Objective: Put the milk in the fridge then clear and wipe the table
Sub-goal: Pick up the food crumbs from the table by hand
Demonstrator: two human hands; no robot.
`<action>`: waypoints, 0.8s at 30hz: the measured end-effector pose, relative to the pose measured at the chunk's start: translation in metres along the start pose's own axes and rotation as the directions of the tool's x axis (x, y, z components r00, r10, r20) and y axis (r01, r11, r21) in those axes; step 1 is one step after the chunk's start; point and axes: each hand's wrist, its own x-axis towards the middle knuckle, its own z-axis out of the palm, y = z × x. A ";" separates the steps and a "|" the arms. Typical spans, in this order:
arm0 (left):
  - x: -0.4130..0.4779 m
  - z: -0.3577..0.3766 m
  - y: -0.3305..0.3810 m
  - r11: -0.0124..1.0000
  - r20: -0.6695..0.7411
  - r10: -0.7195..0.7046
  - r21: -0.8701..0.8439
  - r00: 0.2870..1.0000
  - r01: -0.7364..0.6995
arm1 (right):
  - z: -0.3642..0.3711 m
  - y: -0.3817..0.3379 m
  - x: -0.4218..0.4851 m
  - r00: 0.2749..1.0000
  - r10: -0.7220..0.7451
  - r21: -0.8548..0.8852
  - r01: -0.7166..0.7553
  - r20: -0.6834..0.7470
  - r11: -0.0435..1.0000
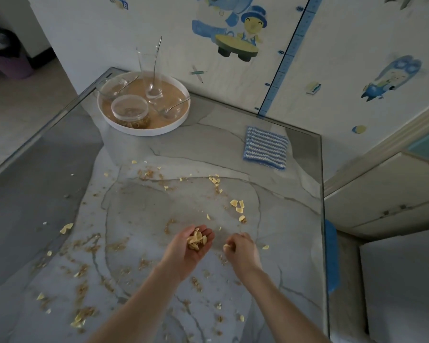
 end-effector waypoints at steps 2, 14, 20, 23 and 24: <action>-0.001 0.001 -0.001 1.000 -0.005 -0.001 0.009 1.000 0.001 | -0.002 0.001 -0.001 0.999 0.024 0.083 -0.022 -0.023 0.996; 0.009 0.024 -0.013 1.000 0.103 -0.006 -0.026 0.995 0.009 | -0.034 -0.039 -0.027 0.996 -0.092 0.716 0.074 -0.014 0.694; 0.015 0.024 -0.007 0.999 0.092 -0.025 -0.042 0.995 0.029 | -0.048 0.003 0.014 0.962 0.084 0.392 0.025 -0.258 0.919; 0.018 0.020 -0.004 0.999 0.080 -0.025 -0.039 0.996 0.028 | -0.043 0.016 0.032 0.991 -0.104 0.044 0.108 -0.083 0.993; 0.019 0.019 -0.003 0.999 0.073 -0.025 -0.035 0.997 0.027 | -0.042 0.016 0.034 0.989 -0.147 -0.034 0.147 0.003 0.989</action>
